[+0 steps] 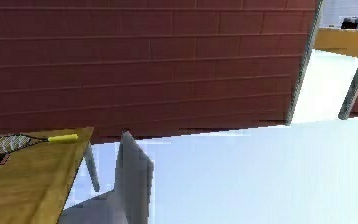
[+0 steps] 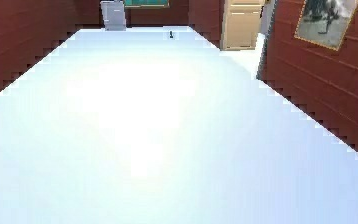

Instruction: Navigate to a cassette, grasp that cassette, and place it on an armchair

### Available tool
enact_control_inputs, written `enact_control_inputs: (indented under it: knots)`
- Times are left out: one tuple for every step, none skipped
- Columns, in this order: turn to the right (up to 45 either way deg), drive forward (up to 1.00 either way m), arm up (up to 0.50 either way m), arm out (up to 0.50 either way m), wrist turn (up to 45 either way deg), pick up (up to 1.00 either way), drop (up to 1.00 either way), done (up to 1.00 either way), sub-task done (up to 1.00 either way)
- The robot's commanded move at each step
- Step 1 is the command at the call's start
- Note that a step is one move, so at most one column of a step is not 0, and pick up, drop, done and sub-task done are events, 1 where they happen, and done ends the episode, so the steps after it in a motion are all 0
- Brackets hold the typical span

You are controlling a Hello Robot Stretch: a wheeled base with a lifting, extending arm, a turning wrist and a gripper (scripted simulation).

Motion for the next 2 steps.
enact_control_inputs:
  knots:
    - [-45.0, 0.0, 0.0, 0.0, 0.0, 0.0, 0.0, 0.0, 0.0]
    - [-45.0, 0.0, 0.0, 0.0, 0.0, 0.0, 0.0, 0.0, 0.0]
